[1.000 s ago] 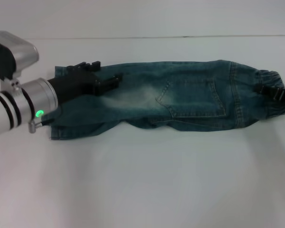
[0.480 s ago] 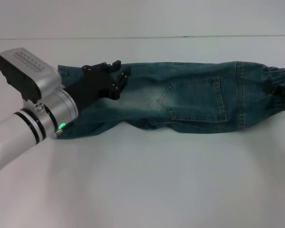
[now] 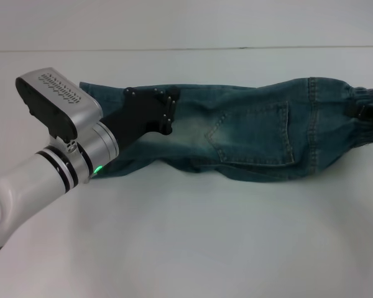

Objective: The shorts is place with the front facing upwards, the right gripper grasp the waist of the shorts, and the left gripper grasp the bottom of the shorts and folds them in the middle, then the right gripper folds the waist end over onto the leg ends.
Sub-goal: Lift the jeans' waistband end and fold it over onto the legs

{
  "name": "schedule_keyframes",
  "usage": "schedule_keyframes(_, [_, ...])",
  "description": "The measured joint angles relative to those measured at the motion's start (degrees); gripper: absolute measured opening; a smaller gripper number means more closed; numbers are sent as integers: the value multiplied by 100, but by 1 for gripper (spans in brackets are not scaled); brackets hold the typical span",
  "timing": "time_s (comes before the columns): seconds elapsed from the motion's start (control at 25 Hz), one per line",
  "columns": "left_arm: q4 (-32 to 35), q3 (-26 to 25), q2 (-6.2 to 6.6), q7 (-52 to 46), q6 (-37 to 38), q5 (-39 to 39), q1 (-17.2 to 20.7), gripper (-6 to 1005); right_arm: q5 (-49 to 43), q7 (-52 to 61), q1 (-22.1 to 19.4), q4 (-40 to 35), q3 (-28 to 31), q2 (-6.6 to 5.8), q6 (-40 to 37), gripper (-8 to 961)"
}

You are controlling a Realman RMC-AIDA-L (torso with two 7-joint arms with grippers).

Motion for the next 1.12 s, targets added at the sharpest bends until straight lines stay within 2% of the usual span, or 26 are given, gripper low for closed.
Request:
schedule_keyframes(0.04, [-1,21,0,2,0,-5,-3,-5,4,69,-15,-82,4,9,-121,107])
schedule_keyframes(0.4, [-8,439,0,9,-99,-26,-110,5,204,505,-54,-753,379,15,-1417,104])
schedule_keyframes(0.68, [-12,838,0,-36,-262,-33,-168,9,407,902,54,-1301,394,33,-1756,105])
schedule_keyframes(0.92, [31,1388,0,-235,-262,-239,-146,12,361,1067,556,-1298,161,-50,-1710,103])
schedule_keyframes(1.12, [91,1829,0,-262,-262,-558,-114,15,170,1294,1176,-1290,-430,-106,-1342,98])
